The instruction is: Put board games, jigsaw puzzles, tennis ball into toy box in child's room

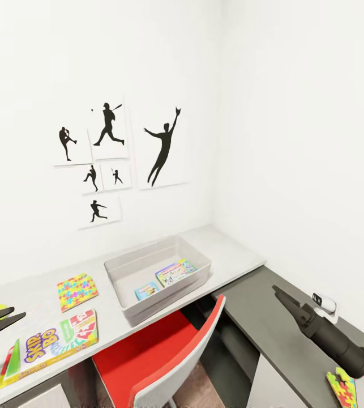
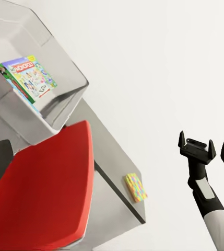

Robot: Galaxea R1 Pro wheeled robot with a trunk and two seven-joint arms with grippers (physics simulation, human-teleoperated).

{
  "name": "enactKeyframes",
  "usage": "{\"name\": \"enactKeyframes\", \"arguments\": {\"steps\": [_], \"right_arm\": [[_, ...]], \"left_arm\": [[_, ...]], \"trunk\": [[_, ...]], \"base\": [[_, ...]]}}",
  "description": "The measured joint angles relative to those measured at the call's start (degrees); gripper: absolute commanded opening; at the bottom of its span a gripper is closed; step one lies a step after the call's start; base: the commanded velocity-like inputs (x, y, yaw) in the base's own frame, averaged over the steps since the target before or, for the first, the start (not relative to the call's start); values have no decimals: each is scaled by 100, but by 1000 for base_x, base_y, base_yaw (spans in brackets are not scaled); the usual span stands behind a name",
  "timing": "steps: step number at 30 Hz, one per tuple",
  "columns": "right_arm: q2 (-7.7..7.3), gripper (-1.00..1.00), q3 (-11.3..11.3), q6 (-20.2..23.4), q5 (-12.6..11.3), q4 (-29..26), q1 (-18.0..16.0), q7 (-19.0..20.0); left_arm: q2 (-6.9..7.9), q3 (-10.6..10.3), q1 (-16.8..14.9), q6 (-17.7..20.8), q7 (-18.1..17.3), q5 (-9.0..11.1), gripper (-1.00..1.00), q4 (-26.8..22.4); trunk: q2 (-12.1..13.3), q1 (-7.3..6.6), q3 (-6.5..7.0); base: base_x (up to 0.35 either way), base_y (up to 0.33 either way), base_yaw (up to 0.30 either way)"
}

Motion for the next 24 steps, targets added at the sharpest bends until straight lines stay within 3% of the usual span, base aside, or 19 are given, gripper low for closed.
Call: {"name": "enactKeyframes", "arguments": {"steps": [7,24], "right_arm": [[20,100,26,-4,27,1,-1,-21],[49,100,46,-5,84,-5,-1,-36]], "left_arm": [[1,1,2,0,0,-2,100,-1],[1,1,2,-1,0,-11,100,-1]], "trunk": [[0,0,17],[0,1,76]], "base": [[-93,20,214],[-106,162,265]]}}
